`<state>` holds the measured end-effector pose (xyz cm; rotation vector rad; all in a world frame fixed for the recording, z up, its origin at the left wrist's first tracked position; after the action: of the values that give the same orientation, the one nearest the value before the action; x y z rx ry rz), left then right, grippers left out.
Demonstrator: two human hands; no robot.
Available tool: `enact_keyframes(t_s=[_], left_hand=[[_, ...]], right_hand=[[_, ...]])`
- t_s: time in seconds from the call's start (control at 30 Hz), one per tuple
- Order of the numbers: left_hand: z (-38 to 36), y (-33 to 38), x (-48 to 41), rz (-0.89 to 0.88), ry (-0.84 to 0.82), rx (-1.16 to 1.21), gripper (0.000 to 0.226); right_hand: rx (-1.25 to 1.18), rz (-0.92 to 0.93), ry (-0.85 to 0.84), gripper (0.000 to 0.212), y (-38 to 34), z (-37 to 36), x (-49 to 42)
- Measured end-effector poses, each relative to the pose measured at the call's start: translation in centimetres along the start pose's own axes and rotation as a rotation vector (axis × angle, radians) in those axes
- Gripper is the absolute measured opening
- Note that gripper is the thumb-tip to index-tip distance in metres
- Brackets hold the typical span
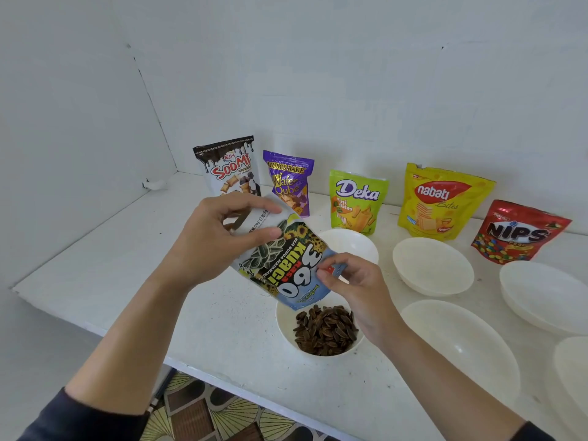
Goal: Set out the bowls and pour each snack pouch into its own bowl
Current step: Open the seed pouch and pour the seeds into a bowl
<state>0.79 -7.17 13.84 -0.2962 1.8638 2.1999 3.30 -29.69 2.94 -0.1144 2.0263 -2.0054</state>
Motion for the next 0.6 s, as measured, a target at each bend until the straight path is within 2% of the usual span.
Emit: enact_keyframes(t_s=[0.17,0.37,0.6], left_hand=[[0.0,-0.4,0.3,0.041,0.03,0.005,0.023],[0.2,-0.9,0.8,0.066,0.075,0.058,0.021],[-1.0,0.0,-0.1,-0.025,-0.025,-0.075,0.019]], right_hand=[[0.005,0.011,0.033,0.014,-0.2,0.2,-0.2],[-0.002,0.058,0.028,0.018,-1.3,0.4,-0.7],[0.083,-0.004,0.055,0.018,0.2,0.6,-0.6]])
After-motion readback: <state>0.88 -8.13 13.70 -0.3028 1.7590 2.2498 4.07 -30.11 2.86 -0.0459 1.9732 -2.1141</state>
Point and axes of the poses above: each hand's wrist, its own x-axis away from the middle knuckle, its own z-axis out of the back of the hand, y = z × x, the point moved 3 cm from there along -x, towards the middle knuckle, and after that the axes turned 10 degrees about x, right-handed, at the moved point
